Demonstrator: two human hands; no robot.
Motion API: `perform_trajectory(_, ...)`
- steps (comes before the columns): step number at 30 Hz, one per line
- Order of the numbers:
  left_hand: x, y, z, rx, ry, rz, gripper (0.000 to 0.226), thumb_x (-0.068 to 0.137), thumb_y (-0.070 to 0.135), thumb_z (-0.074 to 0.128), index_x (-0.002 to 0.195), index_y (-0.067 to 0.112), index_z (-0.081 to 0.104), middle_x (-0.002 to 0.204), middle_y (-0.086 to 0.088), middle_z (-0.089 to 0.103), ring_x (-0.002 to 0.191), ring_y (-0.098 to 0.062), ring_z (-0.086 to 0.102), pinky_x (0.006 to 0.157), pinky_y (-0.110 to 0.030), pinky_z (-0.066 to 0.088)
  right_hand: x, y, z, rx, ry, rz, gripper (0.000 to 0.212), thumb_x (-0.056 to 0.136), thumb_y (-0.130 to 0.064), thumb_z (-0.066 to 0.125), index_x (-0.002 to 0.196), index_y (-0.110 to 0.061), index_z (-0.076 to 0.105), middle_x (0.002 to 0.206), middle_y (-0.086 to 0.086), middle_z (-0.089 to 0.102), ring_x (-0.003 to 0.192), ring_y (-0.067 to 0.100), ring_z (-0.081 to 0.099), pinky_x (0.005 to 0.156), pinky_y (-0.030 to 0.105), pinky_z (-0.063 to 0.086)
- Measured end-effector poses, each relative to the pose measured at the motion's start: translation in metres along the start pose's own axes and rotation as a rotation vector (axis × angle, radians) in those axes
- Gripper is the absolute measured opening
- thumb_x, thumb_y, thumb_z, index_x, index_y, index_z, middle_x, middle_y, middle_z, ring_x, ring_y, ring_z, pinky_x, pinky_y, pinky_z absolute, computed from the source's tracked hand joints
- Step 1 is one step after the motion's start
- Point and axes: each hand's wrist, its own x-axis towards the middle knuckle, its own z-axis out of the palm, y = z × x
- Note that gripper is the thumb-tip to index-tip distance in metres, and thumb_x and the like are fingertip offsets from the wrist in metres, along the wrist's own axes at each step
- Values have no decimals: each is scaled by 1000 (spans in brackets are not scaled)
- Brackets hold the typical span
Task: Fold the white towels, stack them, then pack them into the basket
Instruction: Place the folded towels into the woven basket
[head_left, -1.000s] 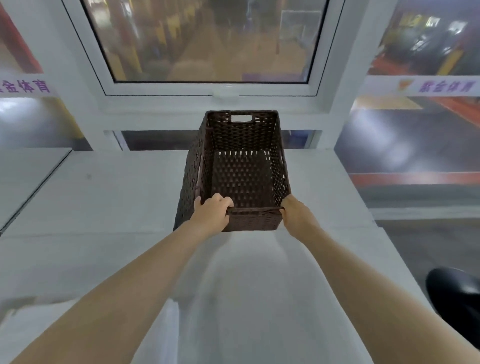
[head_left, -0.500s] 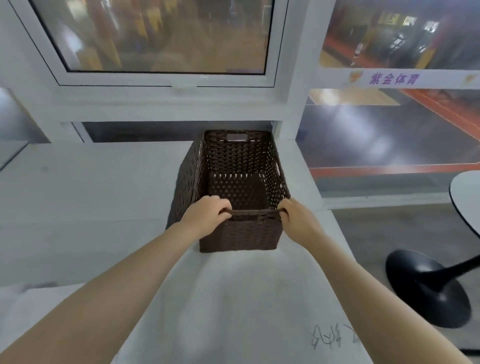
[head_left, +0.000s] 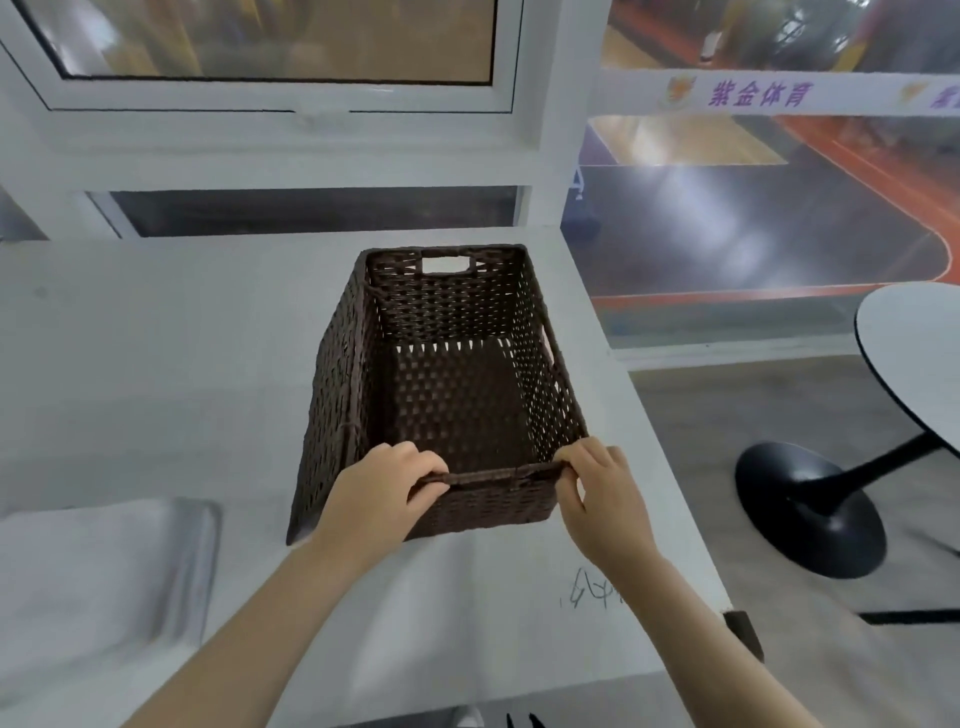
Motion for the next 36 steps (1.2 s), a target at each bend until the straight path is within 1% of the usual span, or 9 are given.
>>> perform_trajectory(4, -21, 1, 5, 0, 6, 40, 22, 93, 50, 45, 96, 39, 64, 90, 18, 55, 84, -4, 51, 60, -24, 47, -33, 3, 2, -13, 90, -61, 26, 91, -23, 41, 101, -17, 64, 105, -12, 58, 92, 13, 43, 67, 24, 42)
perform_trajectory(8, -30, 5, 7, -5, 47, 59, 31, 90, 52, 37, 94, 38, 64, 87, 17, 57, 79, -7, 52, 55, -24, 47, -42, -1, 5, 2, 121, -34, 32, 87, -20, 38, 101, -17, 66, 110, -11, 58, 97, 15, 45, 84, 28, 42)
perform_trajectory(11, -37, 7, 8, -30, 71, 64, 27, 93, 45, 41, 97, 35, 65, 90, 17, 57, 80, -7, 53, 58, -24, 48, -43, -11, 4, -16, 164, 28, 36, 84, -18, 37, 101, -20, 68, 114, -10, 60, 109, 18, 49, 98, 29, 31)
perform_trajectory(17, -55, -2, -5, -252, 47, 107, 28, 94, 24, 51, 119, 26, 63, 112, 15, 57, 107, -3, 51, 94, -19, 41, -43, -50, 16, -129, 171, 60, 46, 79, 3, 51, 119, -16, 63, 141, 5, 50, 139, 30, 34, 118, 51, 21)
perform_trajectory(20, -65, -23, -23, -287, 104, 106, 31, 91, 18, 52, 119, 26, 63, 115, 17, 56, 117, 0, 47, 105, -19, 31, -36, -84, 24, -98, 135, -29, 47, 79, -1, 45, 121, -15, 62, 143, 6, 49, 141, 27, 32, 119, 54, 19)
perform_trajectory(25, -91, -88, -55, -280, 165, -19, 34, 88, 12, 55, 119, 23, 63, 123, 15, 56, 122, 0, 44, 108, -14, 25, -27, -156, 50, 50, 22, -149, 48, 79, 2, 47, 122, -15, 60, 138, 0, 51, 139, 20, 36, 117, 49, 30)
perform_trajectory(30, -135, -168, -79, -245, 133, -272, 42, 91, 33, 45, 130, 24, 57, 134, 14, 48, 127, 5, 32, 112, -18, 20, -36, -232, 99, 208, -179, -256, 47, 80, 0, 43, 121, -18, 60, 133, -13, 48, 134, 6, 38, 112, 23, 32)
perform_trajectory(33, -167, -214, -91, -225, 84, -432, 46, 94, 37, 45, 137, 23, 50, 143, 10, 43, 136, -3, 29, 112, -19, 17, -45, -265, 138, 295, -386, -191, 47, 88, 2, 47, 126, -24, 56, 132, -19, 45, 128, -7, 38, 102, 7, 31)
perform_trajectory(36, -194, -249, -98, -231, 42, -588, 45, 96, 23, 55, 140, 24, 45, 150, 6, 37, 143, -13, 25, 116, -27, 20, -50, -285, 181, 376, -596, 1, 46, 96, -7, 46, 135, -31, 43, 134, -20, 40, 123, -6, 39, 101, 16, 35)
